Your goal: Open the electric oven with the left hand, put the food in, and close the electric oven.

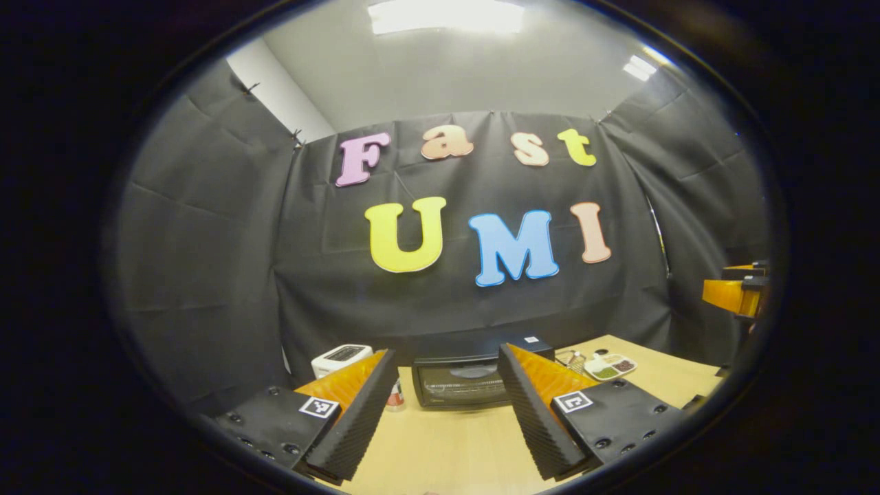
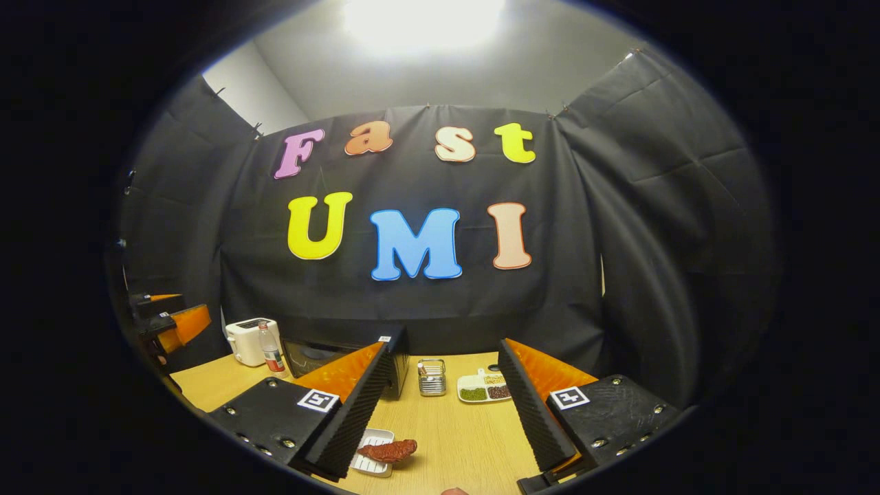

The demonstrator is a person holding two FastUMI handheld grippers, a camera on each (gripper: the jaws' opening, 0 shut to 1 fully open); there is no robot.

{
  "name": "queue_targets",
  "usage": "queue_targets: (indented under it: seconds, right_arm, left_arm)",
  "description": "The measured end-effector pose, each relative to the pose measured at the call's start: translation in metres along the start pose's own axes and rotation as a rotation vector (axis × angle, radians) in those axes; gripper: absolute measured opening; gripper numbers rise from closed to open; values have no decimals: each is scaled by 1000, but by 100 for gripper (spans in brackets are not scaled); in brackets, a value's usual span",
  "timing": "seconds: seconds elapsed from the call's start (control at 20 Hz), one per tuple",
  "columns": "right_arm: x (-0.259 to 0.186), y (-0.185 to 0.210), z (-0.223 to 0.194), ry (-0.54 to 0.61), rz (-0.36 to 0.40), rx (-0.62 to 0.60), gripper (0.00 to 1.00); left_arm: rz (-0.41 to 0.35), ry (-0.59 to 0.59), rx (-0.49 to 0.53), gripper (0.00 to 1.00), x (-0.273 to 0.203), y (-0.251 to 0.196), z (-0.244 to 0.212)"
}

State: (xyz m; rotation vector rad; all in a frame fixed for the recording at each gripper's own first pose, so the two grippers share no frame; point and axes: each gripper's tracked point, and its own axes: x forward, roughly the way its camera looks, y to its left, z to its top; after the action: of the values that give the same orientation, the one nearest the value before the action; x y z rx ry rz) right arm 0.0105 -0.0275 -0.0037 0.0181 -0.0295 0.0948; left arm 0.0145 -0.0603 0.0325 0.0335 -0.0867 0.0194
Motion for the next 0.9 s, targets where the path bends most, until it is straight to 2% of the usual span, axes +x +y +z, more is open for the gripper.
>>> queue_targets:
  seconds: [0.2,0.35,0.4,0.65,0.9]
  right_arm:
    - [0,-3,-12,16,34,-16,96]
    - [5,-5,-4,0,23,-4,96]
    - [9,-7,-4,4,9,-1,96]
    - [21,-9,-2,10,-67,25,96]
    - [26,-15,-9,40,-166,18,96]
  left_arm:
    - [-1,-9,32,100,29,-17,2]
    - [-11,-27,37,98,60,-26,7]
    - [-19,-27,34,100,72,-30,6]
    - [-51,-25,3,100,139,-39,-5]
    - [-100,9,-23,100,202,-48,-40]
